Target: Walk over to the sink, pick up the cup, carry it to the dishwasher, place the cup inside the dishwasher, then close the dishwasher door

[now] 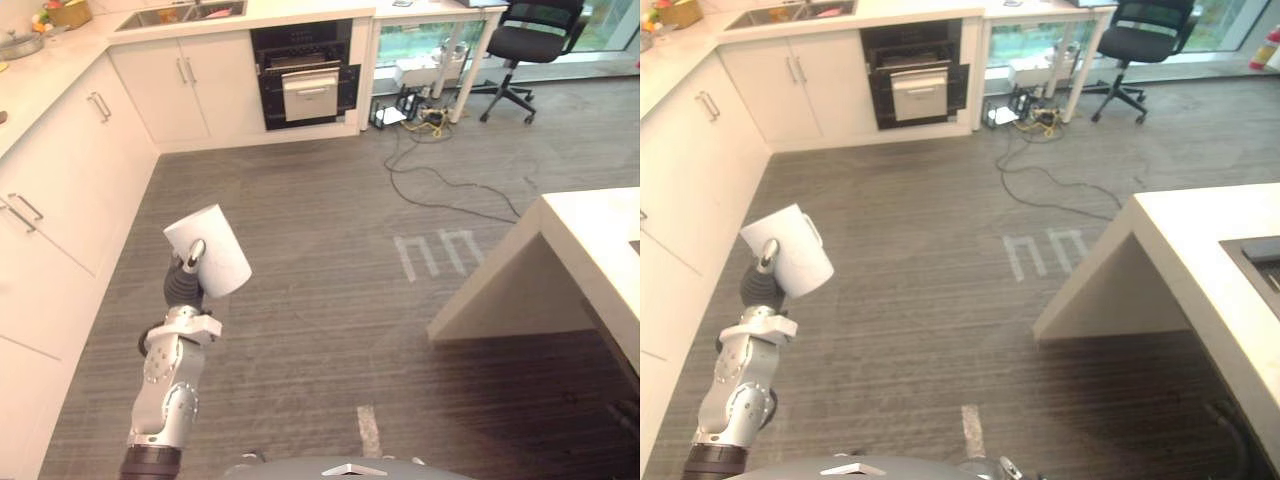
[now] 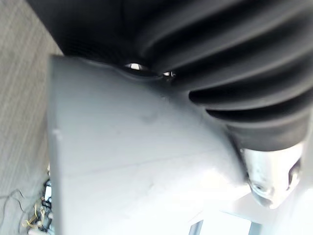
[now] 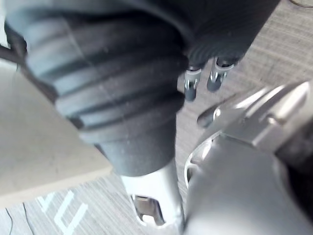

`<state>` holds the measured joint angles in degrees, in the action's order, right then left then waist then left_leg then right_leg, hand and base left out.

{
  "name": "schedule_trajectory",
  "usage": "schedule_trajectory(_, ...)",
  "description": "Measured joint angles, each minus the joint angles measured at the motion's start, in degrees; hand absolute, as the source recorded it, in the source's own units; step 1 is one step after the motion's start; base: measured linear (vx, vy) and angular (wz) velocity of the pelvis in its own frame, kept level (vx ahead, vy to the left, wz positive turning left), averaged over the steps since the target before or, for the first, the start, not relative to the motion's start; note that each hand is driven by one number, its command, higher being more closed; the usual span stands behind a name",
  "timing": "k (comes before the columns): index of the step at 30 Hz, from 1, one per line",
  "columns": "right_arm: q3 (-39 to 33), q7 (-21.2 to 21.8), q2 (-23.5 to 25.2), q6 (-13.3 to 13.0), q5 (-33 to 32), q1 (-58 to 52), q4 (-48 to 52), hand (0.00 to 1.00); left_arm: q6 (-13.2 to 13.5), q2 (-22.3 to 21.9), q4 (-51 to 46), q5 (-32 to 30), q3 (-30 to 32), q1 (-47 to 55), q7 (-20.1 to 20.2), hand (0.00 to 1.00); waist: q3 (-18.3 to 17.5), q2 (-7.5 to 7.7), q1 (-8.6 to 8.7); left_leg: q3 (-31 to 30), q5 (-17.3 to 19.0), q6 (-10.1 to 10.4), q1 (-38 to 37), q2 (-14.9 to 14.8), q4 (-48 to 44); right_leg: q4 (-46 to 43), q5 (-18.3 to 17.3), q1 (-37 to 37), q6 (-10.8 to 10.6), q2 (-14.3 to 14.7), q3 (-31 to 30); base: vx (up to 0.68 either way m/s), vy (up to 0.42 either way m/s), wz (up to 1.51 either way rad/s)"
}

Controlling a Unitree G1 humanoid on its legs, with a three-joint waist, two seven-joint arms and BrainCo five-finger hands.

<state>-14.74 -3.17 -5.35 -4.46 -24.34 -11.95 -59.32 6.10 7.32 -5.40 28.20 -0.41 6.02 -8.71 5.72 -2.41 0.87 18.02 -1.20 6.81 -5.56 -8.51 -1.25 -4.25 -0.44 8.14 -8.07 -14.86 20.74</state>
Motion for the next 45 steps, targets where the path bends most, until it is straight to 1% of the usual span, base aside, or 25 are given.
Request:
schedule_trajectory(3, 4.15, 3.3, -1.89, 0.5, -0.37, 1.69, 0.16, 0.0, 1.96, -0.66, 4.63, -2.58, 0.33, 0.48, -3.88, 1.0, 0.03, 0.24, -0.13, -0.08, -1.97, 0.39, -0.73, -1.21, 2.38, 1.11, 0.2, 0.29, 0.02, 1.73, 0.36, -0.06, -0.103, -0.04)
schedule_trajectory(5, 5.69, 5.33, -2.5, 1.86, -1.28, 2.92, 0.25, 0.0, 3.04, -0.76, 6.32, -3.71, 0.25, 0.53, -3.92, 1.0, 0.09, 0.35, -0.16, -0.31, -2.92, 0.45, -0.72, -1.24, 3.39, 1.62, 0.19, 0.26, 0.02, 2.0, 0.49, -0.07, -0.05, 0.05)
schedule_trajectory(6, 7.8, 10.15, -3.06, 5.76, -1.05, 3.63, -0.25, 0.0, 5.73, -0.31, 10.61, -16.02, 0.56, 0.51, -9.67, 1.0, -1.6, 1.45, 1.12, -1.72, -5.95, 0.41, -1.06, -0.6, 5.84, 4.72, 0.68, 2.03, -0.91, 2.53, 0.68, -0.03, -0.012, 0.02)
schedule_trajectory(12, 7.8, 10.17, -3.05, 5.79, -1.06, 3.54, -0.26, 0.0, 5.74, -0.3, 10.63, -16.05, 0.6, 0.51, -9.71, 1.0, -1.59, 1.47, 1.13, -1.68, -5.6, 0.03, -0.91, -0.61, 5.49, 4.65, 0.63, 1.95, -0.95, 2.52, 0.67, 0.0, 0.0, 0.01)
schedule_trajectory(14, 7.74, 10.33, -3.03, 5.87, -1.08, 3.53, -0.24, 0.0, 6.33, 0.13, 11.46, -16.09, 0.82, 0.49, -9.85, 1.0, -1.32, 1.74, 1.17, -1.85, -2.27, -0.71, 2.66, -1.28, -1.79, 4.4, 0.56, 1.58, -0.93, 2.28, 0.54, 0.0, 0.0, 0.0)
schedule_trajectory(17, 6.58, 10.71, -3.13, 5.88, -2.12, 3.08, -0.21, 0.0, 6.49, 0.65, 14.38, -16.11, 1.61, 0.45, -10.15, 1.0, -1.08, 1.2, 1.04, -2.35, 0.03, -2.02, 4.49, -1.7, -6.21, 4.4, 0.46, 2.03, -0.82, 2.28, 0.15, 0.0, 0.005, 0.03)
schedule_trajectory(20, 2.75, 10.69, -3.06, 5.98, -5.95, 2.66, -0.24, 0.0, 7.03, 0.56, 16.69, -16.11, 1.96, 0.62, -10.6, 1.0, -0.38, 0.3, 0.96, -2.74, -1.25, -1.54, 4.52, -1.28, -4.27, 4.5, 0.43, 2.07, -0.86, 2.29, 0.07, -0.02, 0.001, 0.14)
schedule_trajectory(24, -2.48, 10.34, -3.02, 6.34, -10.83, 2.06, -0.19, 0.0, 9.39, -0.03, 18.53, -17.49, 0.95, 1.24, -9.5, 1.0, 1.35, -1.39, 0.57, -3.71, -3.07, -1.87, 4.45, -0.73, -1.39, 4.94, 0.37, 2.05, -0.97, 2.6, -0.1, -0.04, -0.012, 0.21)
schedule_trajectory(28, -3.85, 10.41, -2.98, 7.36, -7.24, 2.03, -0.17, 0.0, 11.22, -1.56, 18.49, -19.19, 0.68, 4.01, -9.36, 1.0, 1.25, -2.05, -0.53, -2.59, -3.34, -1.21, 2.68, -0.64, 0.68, 5.12, 0.02, 2.11, -1.38, 2.83, -2.06, -0.02, -0.013, -0.14)
schedule_trajectory(29, -3.77, 10.29, -2.93, 7.1, -6.8, 1.98, -0.19, 0.0, 11.57, -1.73, 18.45, -19.68, 0.69, 4.55, -9.37, 1.0, 1.08, -1.62, -1.0, -2.18, -3.19, -1.03, 2.39, -0.48, 1.11, 4.85, -0.68, 1.81, -1.9, 2.66, -2.59, 0.02, 0.005, -0.08)
schedule_trajectory(31, -3.72, 9.87, -2.77, 5.84, -6.88, 2.28, -0.14, 0.0, 11.57, -1.82, 18.36, -20.64, 0.69, 4.46, -9.53, 1.0, 0.43, -1.71, -0.82, -2.46, -2.64, -0.82, 2.6, 0.41, 1.31, 1.42, -3.08, 0.53, -2.44, 1.25, -2.57, 0.05, 0.036, 0.11)
schedule_trajectory(32, -3.88, 8.66, -2.63, 4.66, -7.37, 1.97, -0.19, 0.0, 11.56, -1.83, 18.11, -20.62, 0.69, 4.05, -9.4, 1.0, 0.01, -0.76, -0.63, -2.99, -1.8, -1.43, 3.48, 1.79, 0.25, -3.1, -5.7, -1.46, -3.17, -1.06, -2.4, 0.05, 0.066, 0.3)
schedule_trajectory(33, -4.0, 7.84, -2.42, 4.33, -7.98, 1.92, -0.2, 0.0, 11.56, -1.8, 17.9, -20.62, 0.57, 3.64, -9.16, 1.0, -0.28, -0.24, -0.64, -3.65, -0.97, -1.81, 4.11, 2.74, -0.85, -5.1, -7.0, -1.92, -3.69, -2.48, -1.75, 0.08, 0.129, 0.63)
schedule_trajectory(34, -4.57, 6.76, -2.07, 4.17, -9.06, 0.85, -0.28, 0.0, 11.53, -1.84, 17.56, -20.64, -0.11, 2.5, -8.07, 1.0, -0.96, 1.23, -0.71, -4.19, 0.99, -3.58, 4.73, 5.27, -2.68, -8.82, -7.72, -1.42, -4.99, -5.85, 0.15, 0.14, 0.144, 0.91)
schedule_trajectory(35, -6.3, 5.65, -2.13, 4.16, -9.6, 0.45, -0.42, 0.0, 11.57, -2.1, 17.56, -20.74, -1.01, 0.98, -6.79, 1.0, -0.51, 1.5, -0.43, -5.74, 2.33, -2.94, 4.48, 6.77, -4.38, -19.84, -7.46, -4.08, -3.85, -9.34, -0.71, 0.14, 0.147, 0.97)
schedule_trajectory(36, -6.47, 5.25, -2.12, 4.1, -9.89, 0.35, -0.29, 0.0, 11.48, -2.14, 17.55, -20.74, -1.52, 0.54, -6.08, 1.0, -0.62, 1.36, -0.28, -6.76, 2.82, -3.54, 4.26, 7.26, -5.08, -26.67, -6.13, -6.87, -0.77, -10.82, -1.88, 0.14, 0.144, 0.87)
schedule_trajectory(37, -6.22, 5.07, -2.05, 4.12, -10.05, 0.57, -0.11, 0.0, 11.25, -1.69, 17.17, -20.78, -2.23, -0.18, -4.5, 1.0, -0.54, 1.26, -0.35, -8.08, 3.54, -4.37, 2.46, 7.72, -5.56, -37.26, 0.05, -11.87, 6.21, -12.94, -3.99, 0.17, 0.178, 0.62)
schedule_trajectory(38, -5.93, 5.03, -1.8, 4.23, -9.97, 0.61, -0.11, 0.0, 10.01, -1.55, 16.47, -20.78, -2.32, -0.48, -3.37, 1.0, -0.41, 1.34, -0.12, -9.16, 4.52, -5.81, 0.16, 7.96, -5.36, -43.25, 10.14, -14.4, 7.13, -13.44, -7.17, 0.23, 0.245, 0.51)
schedule_trajectory(39, -5.97, 5.02, -1.65, 4.21, -9.93, 1.06, -0.15, 0.0, 9.37, -1.48, 15.65, -20.72, -2.39, -0.57, -3.28, 1.0, 0.06, 0.97, 0.19, -10.03, 5.18, -6.16, -0.72, 7.95, -5.58, -46.7, 11.22, -16.16, 6.4, -12.73, -9.51, 0.22, 0.2, 0.27)
schedule_trajectory(40, -6.16, 5.09, -0.29, 4.21, -9.14, 2.15, 0.26, 0.0, 8.28, -1.23, 13.39, -20.09, -2.43, -0.84, -3.34, 1.0, 1.02, 1.12, 0.36, -11.2, 6.87, -6.53, -2.25, 7.21, -6.37, -53.43, 0.92, -19.85, 4.54, -8.15, -13.57, 0.23, 0.127, 0.34)
schedule_trajectory(41, -6.17, 5.23, 1.49, 4.0, -8.93, 1.74, 2.45, 0.0, 6.58, -1.0, 10.92, -19.0, -2.69, -1.17, -2.9, 1.0, 1.7, 2.05, 0.86, -12.94, 8.72, -6.51, -2.52, 6.41, -7.95, -53.59, -6.48, -22.01, 5.45, -2.04, -13.95, 0.14, 0.037, 0.42)
schedule_trajectory(42, -6.16, 5.28, 2.42, 3.51, -8.98, 1.55, 3.68, 0.0, 5.73, -0.9, 9.41, -18.53, -3.23, -1.22, -2.26, 1.0, 2.03, 2.61, 1.17, -13.77, 9.31, -6.56, -2.64, 6.27, -8.31, -51.09, -8.56, -22.89, 4.94, 0.64, -13.34, 0.18, 0.016, 0.65)
schedule_trajectory(43, -6.14, 5.31, 3.58, 2.97, -9.04, 0.41, 5.59, 0.0, 4.77, -0.49, 7.34, -18.31, -4.51, -1.23, -0.94, 1.0, 2.45, 3.3, 1.57, -14.95, 10.08, -6.56, -2.73, 6.32, -8.67, -43.74, -9.78, -23.76, 4.03, 3.74, -11.81, 0.18, -0.008, 0.67)
schedule_trajectory(44, -6.04, 5.18, 4.71, 2.8, -9.1, -0.96, 7.52, 0.0, 3.45, -0.4, 4.76, -18.36, -5.96, -0.78, 0.85, 1.0, 2.84, 3.87, 1.56, -15.23, 10.99, -6.44, -3.5, 6.52, -8.62, -31.18, -8.72, -24.13, 3.74, 6.29, -9.16, 0.28, -0.039, 0.57)
schedule_trajectory(45, -5.43, 5.13, 5.3, 2.37, -9.09, -1.63, 8.76, 0.0, 2.64, -0.62, 2.32, -18.4, -6.83, 0.02, 2.44, 1.0, 3.56, 4.14, 1.26, -14.81, 12.6, -6.3, -4.83, 6.99, -8.92, -20.73, -5.48, -24.07, 3.83, 7.74, -6.71, 0.26, -0.062, 0.33)
